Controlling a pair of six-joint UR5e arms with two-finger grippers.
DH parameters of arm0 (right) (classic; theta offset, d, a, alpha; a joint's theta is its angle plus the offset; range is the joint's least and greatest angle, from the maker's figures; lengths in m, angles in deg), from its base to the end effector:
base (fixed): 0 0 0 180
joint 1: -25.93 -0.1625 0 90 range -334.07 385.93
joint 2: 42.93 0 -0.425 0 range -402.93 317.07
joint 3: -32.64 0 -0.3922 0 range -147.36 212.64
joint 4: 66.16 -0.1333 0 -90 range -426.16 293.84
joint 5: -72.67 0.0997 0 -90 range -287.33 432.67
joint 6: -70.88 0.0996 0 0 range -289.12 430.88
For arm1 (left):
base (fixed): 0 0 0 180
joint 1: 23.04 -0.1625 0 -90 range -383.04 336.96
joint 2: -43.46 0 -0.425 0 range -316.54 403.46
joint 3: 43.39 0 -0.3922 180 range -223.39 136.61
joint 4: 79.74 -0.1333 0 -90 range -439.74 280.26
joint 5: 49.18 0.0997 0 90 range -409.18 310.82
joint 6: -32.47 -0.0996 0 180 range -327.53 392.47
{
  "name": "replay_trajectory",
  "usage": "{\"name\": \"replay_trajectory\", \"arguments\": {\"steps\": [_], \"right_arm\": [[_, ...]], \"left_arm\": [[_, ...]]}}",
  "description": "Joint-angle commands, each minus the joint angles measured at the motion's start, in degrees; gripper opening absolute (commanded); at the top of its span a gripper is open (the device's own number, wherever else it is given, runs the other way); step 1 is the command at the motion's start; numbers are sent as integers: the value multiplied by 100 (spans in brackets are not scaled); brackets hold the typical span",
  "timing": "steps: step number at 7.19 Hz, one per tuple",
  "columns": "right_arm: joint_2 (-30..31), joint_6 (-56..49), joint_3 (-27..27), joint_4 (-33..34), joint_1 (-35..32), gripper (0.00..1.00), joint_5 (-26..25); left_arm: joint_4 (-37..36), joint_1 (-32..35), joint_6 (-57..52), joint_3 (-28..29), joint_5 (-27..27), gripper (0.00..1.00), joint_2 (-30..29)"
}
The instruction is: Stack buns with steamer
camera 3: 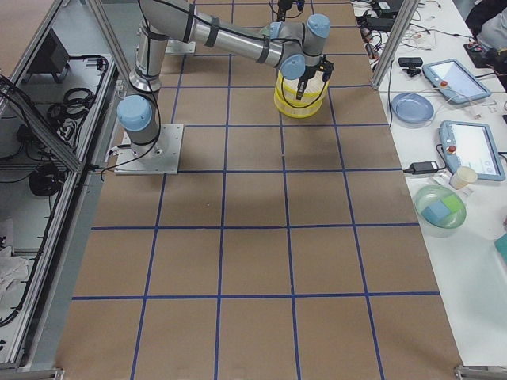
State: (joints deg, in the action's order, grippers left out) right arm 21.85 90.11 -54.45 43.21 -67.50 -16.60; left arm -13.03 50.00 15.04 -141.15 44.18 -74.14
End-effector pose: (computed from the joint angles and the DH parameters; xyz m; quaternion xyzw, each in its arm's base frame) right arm 0.1725 -0.6292 0.2935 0.1376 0.9901 0.0264 0.0012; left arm 0.0512 -0.6048 0.1941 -0.0072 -0.9940 -0.1090 0.0032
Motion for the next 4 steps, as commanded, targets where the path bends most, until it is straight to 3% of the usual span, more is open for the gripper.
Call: {"name": "replay_trajectory", "arguments": {"steps": [1, 2, 4], "right_arm": [[0, 11, 0, -4, 0, 2, -20], [0, 11, 0, -12, 0, 12, -11], [0, 20, 0, 14, 0, 55, -20]], "left_arm": [[-1, 0, 72, 133, 16, 0, 0], [52, 9, 116, 291, 33, 0, 27], [114, 9, 65, 511, 59, 0, 202]]}}
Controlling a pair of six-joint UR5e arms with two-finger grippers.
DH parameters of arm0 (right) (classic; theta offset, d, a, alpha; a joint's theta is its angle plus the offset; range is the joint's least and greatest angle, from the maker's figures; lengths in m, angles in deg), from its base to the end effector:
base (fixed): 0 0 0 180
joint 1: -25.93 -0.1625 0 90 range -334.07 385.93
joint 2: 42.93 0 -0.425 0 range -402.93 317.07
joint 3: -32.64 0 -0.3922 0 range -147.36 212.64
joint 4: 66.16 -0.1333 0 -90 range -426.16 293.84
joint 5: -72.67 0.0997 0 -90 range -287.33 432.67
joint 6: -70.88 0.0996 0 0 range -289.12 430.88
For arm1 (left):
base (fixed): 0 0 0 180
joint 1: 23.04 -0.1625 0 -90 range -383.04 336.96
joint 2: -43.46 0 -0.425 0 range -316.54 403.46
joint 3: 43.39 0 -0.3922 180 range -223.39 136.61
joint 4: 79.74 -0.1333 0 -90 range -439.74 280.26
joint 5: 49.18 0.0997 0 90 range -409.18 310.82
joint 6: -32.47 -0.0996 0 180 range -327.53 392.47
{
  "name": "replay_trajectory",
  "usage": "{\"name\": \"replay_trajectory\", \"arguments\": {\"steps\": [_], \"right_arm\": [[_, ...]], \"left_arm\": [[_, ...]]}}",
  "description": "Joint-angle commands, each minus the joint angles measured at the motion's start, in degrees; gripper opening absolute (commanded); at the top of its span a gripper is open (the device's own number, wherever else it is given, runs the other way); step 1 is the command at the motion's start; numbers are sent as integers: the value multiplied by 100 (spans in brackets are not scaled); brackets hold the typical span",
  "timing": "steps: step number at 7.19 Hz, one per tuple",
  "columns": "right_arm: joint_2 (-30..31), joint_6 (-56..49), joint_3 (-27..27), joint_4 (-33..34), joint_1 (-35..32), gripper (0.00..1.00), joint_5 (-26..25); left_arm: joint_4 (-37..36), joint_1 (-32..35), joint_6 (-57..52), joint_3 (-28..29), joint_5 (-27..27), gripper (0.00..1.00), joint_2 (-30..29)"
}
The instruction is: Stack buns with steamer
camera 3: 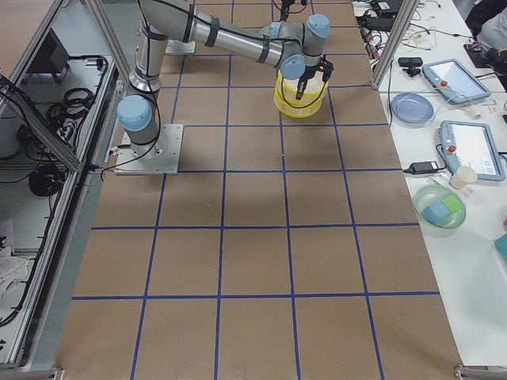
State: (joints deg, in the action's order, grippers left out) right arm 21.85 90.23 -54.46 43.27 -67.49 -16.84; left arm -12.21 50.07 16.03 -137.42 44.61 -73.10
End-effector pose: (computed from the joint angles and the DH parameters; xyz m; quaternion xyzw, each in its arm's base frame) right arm 0.1720 -0.6293 0.2935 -0.1386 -0.9900 -0.0256 0.0008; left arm 0.0566 -0.6227 0.2306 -0.0016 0.9969 0.0772 0.0113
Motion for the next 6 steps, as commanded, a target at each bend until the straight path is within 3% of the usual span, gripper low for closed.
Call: {"name": "replay_trajectory", "arguments": {"steps": [1, 2, 6], "right_arm": [[0, -1, 0, 8, 0, 60, -14], [0, -1, 0, 8, 0, 65, 30], [8, 7, 0, 0, 0, 63, -23]], "left_arm": [[32, 45, 96, 200, -36, 0, 133], [32, 54, 358, 235, -36, 0, 220], [32, 72, 859, 350, -36, 0, 230]]}}
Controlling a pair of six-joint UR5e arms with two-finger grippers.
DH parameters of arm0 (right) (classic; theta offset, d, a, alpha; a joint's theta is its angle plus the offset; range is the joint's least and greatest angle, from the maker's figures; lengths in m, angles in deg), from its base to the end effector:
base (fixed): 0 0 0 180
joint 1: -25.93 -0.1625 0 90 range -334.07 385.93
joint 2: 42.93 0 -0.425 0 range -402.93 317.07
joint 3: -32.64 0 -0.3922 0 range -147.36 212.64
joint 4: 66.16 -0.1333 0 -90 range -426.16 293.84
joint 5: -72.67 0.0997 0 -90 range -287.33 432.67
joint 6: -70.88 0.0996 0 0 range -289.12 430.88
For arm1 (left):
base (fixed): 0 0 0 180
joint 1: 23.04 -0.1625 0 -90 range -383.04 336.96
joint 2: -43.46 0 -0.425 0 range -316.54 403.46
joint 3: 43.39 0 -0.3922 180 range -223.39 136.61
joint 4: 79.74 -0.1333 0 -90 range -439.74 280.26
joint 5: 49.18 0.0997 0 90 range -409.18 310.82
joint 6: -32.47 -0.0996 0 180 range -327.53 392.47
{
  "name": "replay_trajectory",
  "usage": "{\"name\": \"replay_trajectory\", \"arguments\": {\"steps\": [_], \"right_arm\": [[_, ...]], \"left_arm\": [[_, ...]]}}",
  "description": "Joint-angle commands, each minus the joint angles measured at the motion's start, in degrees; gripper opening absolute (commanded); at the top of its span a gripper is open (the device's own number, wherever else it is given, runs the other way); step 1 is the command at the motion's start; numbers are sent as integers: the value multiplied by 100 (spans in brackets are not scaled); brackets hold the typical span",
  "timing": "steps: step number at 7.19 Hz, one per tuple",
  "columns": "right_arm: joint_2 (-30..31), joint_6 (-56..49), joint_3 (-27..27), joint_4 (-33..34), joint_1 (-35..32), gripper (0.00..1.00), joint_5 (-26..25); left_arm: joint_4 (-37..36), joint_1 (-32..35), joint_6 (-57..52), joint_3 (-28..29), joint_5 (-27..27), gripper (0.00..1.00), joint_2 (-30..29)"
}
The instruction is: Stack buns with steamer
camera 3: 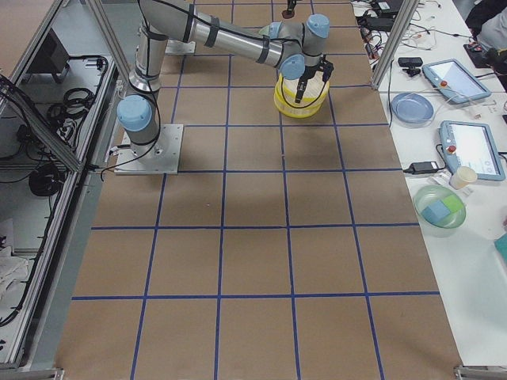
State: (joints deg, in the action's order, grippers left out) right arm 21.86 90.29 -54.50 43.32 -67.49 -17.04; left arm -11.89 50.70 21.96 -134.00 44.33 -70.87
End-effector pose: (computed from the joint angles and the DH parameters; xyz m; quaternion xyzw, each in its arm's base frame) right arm 0.1716 -0.6292 0.2934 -0.1391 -0.9900 -0.0250 0.0025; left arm 0.0530 -0.6361 0.2802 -0.0494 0.9980 0.0308 0.0242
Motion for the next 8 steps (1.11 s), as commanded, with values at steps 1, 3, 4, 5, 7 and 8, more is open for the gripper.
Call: {"name": "replay_trajectory", "arguments": {"steps": [1, 3, 4, 5, 7, 8], "right_arm": [[112, 1, 5, 4, -9, 63, 7], [594, -147, 22, -284, 0, 65, -11], [910, -287, 22, -530, 0, 65, -28], [1296, -506, 31, -1081, 0, 66, -37], [2095, -772, 57, -1183, 26, 89, -370], [2299, -1199, 66, -1183, 26, 99, -310]], "left_arm": [[0, 9, 277, 8, -9, 0, 7], [0, 9, 286, 8, -9, 0, 7], [0, 9, 295, 8, -18, 0, 7], [-9, 9, 321, 8, -166, 0, 7], [0, 227, 1055, 226, -176, 0, 25], [0, 516, 1468, 358, -176, 0, 34]]}}
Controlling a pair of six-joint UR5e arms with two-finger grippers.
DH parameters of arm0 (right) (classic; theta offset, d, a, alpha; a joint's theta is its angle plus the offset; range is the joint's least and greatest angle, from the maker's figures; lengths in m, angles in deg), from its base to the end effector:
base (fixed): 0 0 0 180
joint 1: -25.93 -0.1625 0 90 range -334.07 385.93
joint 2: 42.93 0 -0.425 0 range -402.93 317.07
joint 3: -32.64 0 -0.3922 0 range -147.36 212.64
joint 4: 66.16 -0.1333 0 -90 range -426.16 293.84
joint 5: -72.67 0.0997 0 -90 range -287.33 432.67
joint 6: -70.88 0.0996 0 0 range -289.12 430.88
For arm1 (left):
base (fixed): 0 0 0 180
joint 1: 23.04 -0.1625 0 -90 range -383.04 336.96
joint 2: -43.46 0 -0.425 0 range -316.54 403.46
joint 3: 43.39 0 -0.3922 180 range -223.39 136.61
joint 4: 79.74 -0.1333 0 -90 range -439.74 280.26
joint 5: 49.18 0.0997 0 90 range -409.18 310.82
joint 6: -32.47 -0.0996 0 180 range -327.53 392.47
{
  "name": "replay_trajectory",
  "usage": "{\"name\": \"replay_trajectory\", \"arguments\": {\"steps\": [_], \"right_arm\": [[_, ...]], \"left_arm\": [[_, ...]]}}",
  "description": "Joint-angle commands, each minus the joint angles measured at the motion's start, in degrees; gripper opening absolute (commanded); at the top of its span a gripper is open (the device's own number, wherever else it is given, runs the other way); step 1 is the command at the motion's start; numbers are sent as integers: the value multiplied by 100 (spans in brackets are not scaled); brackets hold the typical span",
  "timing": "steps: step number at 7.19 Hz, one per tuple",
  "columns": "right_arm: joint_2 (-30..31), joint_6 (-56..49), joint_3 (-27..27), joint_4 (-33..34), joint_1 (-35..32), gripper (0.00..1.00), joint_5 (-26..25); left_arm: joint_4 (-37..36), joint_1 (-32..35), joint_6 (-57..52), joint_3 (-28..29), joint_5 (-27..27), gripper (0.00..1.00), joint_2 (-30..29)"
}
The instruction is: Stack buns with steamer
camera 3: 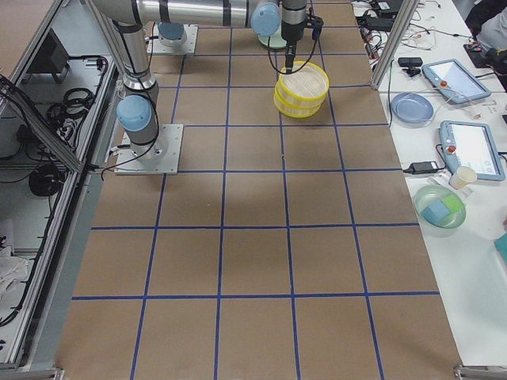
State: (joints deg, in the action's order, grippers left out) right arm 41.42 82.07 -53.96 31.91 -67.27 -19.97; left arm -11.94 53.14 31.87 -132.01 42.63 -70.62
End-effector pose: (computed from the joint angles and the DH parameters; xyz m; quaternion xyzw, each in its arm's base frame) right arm 0.1588 -0.5350 0.4812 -0.0707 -0.9959 0.0532 0.0165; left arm 0.0251 -0.6468 0.2987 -0.1150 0.9932 0.0063 0.0151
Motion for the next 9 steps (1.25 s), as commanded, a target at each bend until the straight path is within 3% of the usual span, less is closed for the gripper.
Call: {"name": "replay_trajectory", "arguments": {"steps": [1, 3, 5, 6, 8, 9], "right_arm": [[346, -877, 3, -16, 13, 99, -17], [320, -899, -40, -34, 13, 100, -8], [293, -899, -49, -34, 13, 100, -16], [293, -899, -49, -34, 13, 100, -8], [293, -890, -49, -25, 13, 100, -8], [293, -873, -49, 45, 13, 100, -8]], "left_arm": [[-47, 518, 995, 169, -23, 0, 87], [-135, 1159, 2346, 352, -984, 0, 246], [-1010, 1748, 3822, 389, -1768, 0, 229], [-1458, 1908, 4257, 363, -2068, 0, 167], [-1690, 1980, 4953, 318, -2989, 0, 10], [-1952, 2076, 5225, 275, -3089, 0, -122]]}}
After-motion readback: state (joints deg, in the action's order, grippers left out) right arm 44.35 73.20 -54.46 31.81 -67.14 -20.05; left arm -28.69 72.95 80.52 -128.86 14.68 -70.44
